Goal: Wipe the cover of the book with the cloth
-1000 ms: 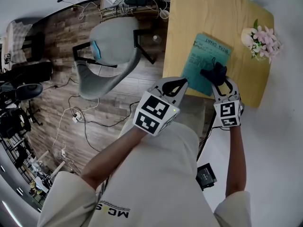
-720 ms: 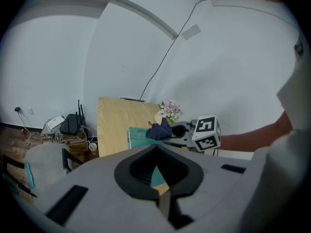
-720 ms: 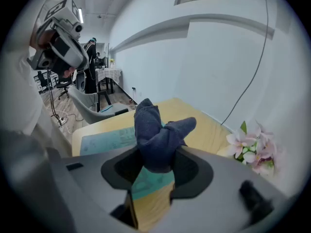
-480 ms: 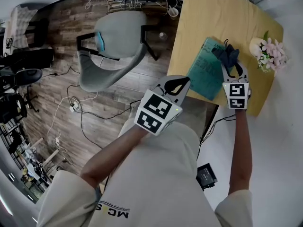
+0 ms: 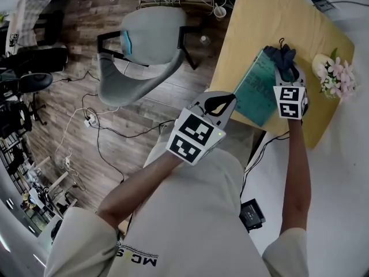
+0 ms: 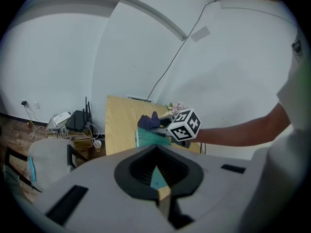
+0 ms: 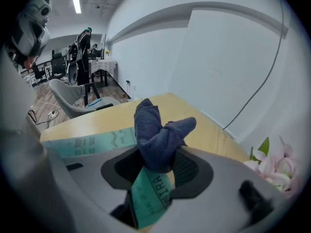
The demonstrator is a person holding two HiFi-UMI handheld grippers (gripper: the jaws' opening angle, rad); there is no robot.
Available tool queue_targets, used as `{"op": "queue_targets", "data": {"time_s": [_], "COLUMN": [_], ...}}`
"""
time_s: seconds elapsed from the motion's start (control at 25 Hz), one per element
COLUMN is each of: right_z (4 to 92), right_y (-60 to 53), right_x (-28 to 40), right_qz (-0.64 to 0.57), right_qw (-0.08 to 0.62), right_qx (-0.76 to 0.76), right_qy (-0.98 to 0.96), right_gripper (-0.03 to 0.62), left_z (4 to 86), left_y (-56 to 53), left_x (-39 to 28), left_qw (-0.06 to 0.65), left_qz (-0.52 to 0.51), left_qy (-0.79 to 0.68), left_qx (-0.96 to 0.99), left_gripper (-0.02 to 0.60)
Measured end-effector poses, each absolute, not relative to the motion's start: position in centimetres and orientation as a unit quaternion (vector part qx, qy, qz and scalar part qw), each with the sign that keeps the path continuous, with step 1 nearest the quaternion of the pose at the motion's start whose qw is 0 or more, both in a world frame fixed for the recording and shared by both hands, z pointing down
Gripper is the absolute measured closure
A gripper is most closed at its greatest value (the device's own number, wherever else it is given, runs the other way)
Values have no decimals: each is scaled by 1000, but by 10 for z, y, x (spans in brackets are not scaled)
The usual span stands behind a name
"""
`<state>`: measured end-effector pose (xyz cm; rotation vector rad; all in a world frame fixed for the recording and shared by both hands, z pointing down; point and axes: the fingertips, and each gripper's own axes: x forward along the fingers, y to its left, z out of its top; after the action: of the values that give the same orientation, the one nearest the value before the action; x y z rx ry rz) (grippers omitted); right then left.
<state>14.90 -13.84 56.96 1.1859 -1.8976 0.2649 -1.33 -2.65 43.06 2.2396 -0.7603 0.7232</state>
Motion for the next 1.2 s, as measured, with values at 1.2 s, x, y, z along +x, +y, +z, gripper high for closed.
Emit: {"op": "queue_targets", "data": {"time_s": [1.2], "right_z": [579], "right_y": [-79], "right_x": [112], "right_qz": [106], "right_qw": [449], "right_qx": [457], "right_qy": [-761], "right_gripper": [419], "left_z": [430], "left_y": [-19], "left_x": [-30], "left_qw": [331], "left_qz": [276], "left_qy": [-277], "left_qx": [859], "left_gripper": [571]}}
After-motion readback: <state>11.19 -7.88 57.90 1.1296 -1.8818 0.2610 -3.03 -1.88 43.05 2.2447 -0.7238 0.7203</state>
